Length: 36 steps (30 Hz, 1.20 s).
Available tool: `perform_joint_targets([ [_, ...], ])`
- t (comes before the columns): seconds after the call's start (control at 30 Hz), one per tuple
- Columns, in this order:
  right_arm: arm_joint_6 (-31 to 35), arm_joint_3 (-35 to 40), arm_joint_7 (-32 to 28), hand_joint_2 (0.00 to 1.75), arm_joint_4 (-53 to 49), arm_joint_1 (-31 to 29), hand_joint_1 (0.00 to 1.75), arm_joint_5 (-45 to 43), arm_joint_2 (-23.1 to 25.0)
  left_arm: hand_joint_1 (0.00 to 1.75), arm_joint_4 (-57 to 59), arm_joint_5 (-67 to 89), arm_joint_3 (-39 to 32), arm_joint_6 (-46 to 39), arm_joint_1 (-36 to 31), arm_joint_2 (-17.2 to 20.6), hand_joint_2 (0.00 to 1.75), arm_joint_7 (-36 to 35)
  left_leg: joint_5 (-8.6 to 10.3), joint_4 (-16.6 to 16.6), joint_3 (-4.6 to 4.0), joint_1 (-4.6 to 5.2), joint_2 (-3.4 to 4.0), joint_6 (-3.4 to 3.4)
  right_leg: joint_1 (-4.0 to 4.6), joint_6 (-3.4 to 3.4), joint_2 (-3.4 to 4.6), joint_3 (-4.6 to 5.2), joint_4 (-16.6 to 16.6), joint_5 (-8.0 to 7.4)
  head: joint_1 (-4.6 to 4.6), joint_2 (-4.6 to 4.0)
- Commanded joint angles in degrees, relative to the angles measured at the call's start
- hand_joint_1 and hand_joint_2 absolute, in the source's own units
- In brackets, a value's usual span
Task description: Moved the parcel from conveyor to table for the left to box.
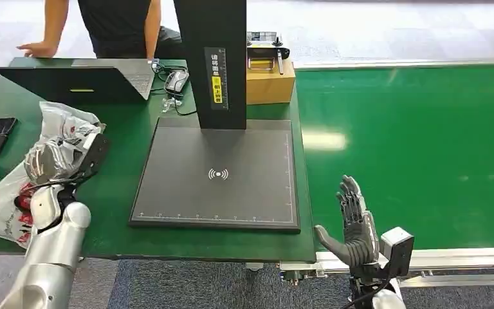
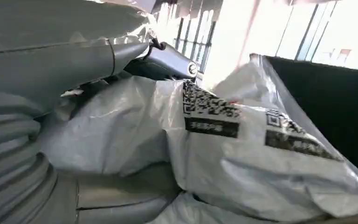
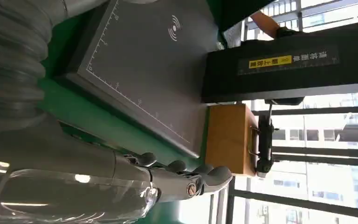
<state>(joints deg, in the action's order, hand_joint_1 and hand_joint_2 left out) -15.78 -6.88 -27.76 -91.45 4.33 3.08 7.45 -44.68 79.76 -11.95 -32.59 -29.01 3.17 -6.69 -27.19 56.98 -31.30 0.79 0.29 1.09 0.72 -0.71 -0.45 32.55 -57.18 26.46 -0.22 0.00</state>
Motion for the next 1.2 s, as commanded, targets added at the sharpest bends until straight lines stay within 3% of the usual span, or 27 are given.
perform_joint_targets([
  [0.03, -0.46, 1.22, 0.16, 1.75, 2.66, -2.38, 0.00, -0.22, -0.46, 0.00, 8.08, -0.50, -1.70, -2.05, -5.51, 1.34, 1.75, 4.41, 0.03, -0.02, 0.01, -0.02, 0.00, -0.11, -0.01, 0.08, 0.04, -0.01, 0.01, -0.03, 0.00, 0.00],
  [0.3, 0.22, 0.88, -0.03, 1.75, 2.64, -1.76, 0.00, -0.42, -0.80, 0.00, 9.22, -2.68, -0.99, -2.08, -6.41, 0.49, 1.75, 6.44, 0.05, -0.06, 0.05, -0.04, -0.08, -0.15, 0.00, 0.10, -0.02, -0.08, 0.08, -0.04, 0.00, 0.00],
  [0.33, 0.53, 0.79, -0.19, 1.75, 2.27, -1.25, 0.00, -0.43, -0.79, 0.00, 7.78, -7.44, -1.99, -1.46, -6.00, -0.48, 1.75, 9.97, 0.05, -0.06, 0.07, -0.04, -0.09, -0.18, -0.01, 0.12, -0.02, -0.10, 0.08, -0.03, 0.00, 0.00],
  [0.47, 0.45, 0.65, -0.21, 1.75, 1.46, 0.08, 0.00, -0.46, -0.60, 0.00, 2.11, -5.45, 0.34, -3.19, -2.57, -0.37, 1.75, 5.86, 0.04, -0.07, 0.07, -0.03, -0.14, -0.13, 0.00, 0.10, -0.08, -0.10, 0.09, 0.00, 0.00, 0.00],
  [0.73, 0.32, 0.69, -0.24, 1.75, 0.79, 0.66, 0.00, -0.38, -0.59, 0.00, -7.76, -10.21, -0.23, -2.18, 2.40, -2.08, 1.75, 7.80, 0.03, -0.07, 0.08, -0.04, -0.07, -0.17, 0.00, 0.15, 0.01, -0.09, 0.11, -0.02, 0.00, 0.00],
  [0.8, 0.33, 0.76, -0.35, 1.75, 0.53, 1.02, 0.00, -0.32, -0.84, 0.00, -13.72, -16.48, -0.05, 0.26, 5.37, -3.57, 1.75, 11.38, 0.02, 0.00, -0.01, -0.02, -0.03, -0.09, -0.01, 0.08, 0.01, 0.01, 0.03, -0.01, -0.02, 0.00],
  [0.87, 0.20, 0.75, -0.53, 1.75, 0.24, 1.46, 0.00, -0.37, -1.08, 0.00, -22.24, -31.40, 1.91, 7.90, 9.97, -6.15, 1.75, 19.42, 0.01, -0.02, 0.00, -0.02, -0.02, -0.09, -0.02, 0.10, 0.02, -0.01, 0.05, -0.01, 0.00, 0.00],
  [0.93, 0.03, 0.85, -0.75, 1.75, 0.21, 1.57, 0.00, -0.40, -1.22, 0.00, -24.99, -34.41, 3.97, 9.37, 12.52, -6.46, 1.75, 19.98, 0.00, -0.02, 0.02, -0.01, -0.03, -0.10, -0.03, 0.13, 0.01, -0.03, 0.07, 0.01, -0.02, 0.00],
  [1.07, -0.37, 1.86, -1.28, 1.75, 1.14, 0.31, 0.00, 0.26, -2.07, 0.00, -29.10, -53.66, 9.62, 26.66, 19.51, -9.32, 1.75, 28.54, -0.02, -0.07, 0.09, 0.04, 0.01, -0.09, -0.08, 0.14, 0.06, -0.08, 0.10, 0.02, 0.00, 0.00],
  [1.2, -0.59, 2.22, -1.30, 1.75, 1.56, -0.29, 0.00, 0.26, -2.41, 0.00, -29.03, -54.94, 12.67, 26.26, 21.32, -9.44, 1.75, 29.56, -0.04, -0.06, 0.07, 0.10, 0.10, -0.02, -0.15, 0.11, 0.13, -0.04, 0.08, 0.00, 0.00, 0.00],
])
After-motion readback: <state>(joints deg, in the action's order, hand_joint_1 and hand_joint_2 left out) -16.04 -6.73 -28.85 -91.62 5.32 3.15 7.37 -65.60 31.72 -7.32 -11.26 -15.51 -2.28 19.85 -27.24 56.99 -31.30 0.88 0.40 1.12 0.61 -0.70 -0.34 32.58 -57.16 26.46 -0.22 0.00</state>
